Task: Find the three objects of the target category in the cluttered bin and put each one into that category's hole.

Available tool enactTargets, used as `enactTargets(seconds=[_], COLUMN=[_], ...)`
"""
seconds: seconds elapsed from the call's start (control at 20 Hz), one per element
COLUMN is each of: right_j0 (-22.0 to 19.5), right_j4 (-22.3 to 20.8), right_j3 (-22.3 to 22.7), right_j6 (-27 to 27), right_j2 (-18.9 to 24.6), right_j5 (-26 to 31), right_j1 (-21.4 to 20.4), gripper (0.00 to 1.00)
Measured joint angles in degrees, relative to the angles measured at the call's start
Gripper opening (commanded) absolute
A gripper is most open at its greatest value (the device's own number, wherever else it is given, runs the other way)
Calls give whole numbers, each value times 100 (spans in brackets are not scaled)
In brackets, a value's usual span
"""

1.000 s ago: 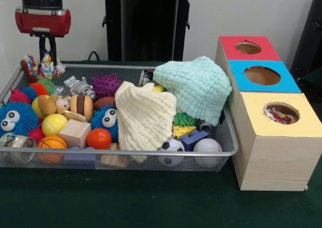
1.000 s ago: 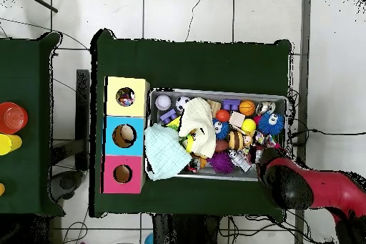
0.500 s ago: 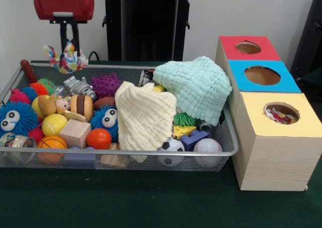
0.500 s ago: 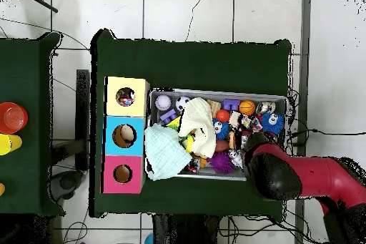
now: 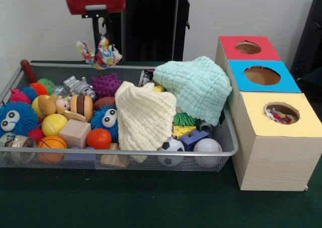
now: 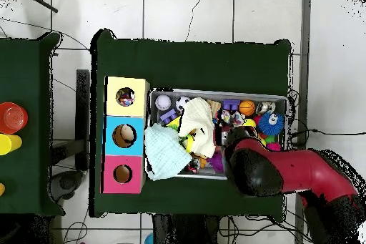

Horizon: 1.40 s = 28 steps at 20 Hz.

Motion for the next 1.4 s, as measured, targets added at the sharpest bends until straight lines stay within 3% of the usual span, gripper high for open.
enactTargets(seconds=[0.4,0.75,1.2,1.4], right_j0=[648,1496,2978,3430], right_j4=[361,583,987,1138], right_j3=[60,-87,-877,-1214], right_j6=[1,12,101,111], right_j2=[-26,-371,-1334,-1688], right_j5=[-105,-221,-274,-274], right_j1=[-281,-375,-354,-281], gripper=[0,0,0,0])
